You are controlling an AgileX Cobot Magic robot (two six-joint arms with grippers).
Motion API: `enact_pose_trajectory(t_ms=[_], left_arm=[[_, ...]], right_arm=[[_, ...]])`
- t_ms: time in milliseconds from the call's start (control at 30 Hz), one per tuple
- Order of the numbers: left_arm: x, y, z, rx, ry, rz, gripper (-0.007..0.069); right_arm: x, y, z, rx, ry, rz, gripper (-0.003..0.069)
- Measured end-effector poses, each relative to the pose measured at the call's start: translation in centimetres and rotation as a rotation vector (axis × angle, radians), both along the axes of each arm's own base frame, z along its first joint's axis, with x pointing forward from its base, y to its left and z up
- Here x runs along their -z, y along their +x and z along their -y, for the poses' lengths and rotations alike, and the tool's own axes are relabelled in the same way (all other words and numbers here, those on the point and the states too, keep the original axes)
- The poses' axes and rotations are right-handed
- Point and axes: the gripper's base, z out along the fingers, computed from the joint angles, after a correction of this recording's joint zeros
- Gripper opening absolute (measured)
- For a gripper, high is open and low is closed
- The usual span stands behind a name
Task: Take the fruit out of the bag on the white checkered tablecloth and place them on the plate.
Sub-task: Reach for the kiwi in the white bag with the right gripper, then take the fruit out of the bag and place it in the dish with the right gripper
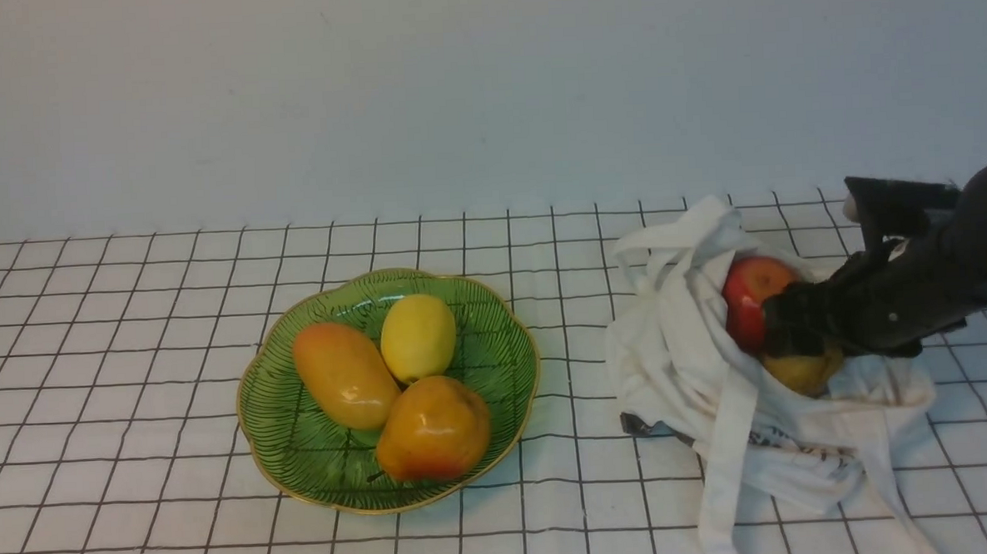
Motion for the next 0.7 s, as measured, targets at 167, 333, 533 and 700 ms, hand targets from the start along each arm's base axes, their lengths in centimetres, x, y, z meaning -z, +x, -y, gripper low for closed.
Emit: enact_pose_trajectory(t_ms=[167,333,533,700], left_arm=[[0.0,0.0,0.0,0.000,0.000,0.000,-0.0008],[0.0,0.0,0.0,0.000,0.000,0.000,-0.0008],[0.0,0.0,0.0,0.000,0.000,0.000,-0.0008],[0.0,0.0,0.0,0.000,0.000,0.000,-0.0008]], right_arm=[[-4.0,-1.1,0.2,-0.015,-0.006,0.113,0.0445],[-8.9,-2.7,-1.0,-0.017,0.055,0.292,0.0445],[-10.9,-3.7,-9.1,-0.279,0.102,0.452,0.0445],[-9.7,-2.2,-14.8,-0.411,0.119,0.435,0.0445]])
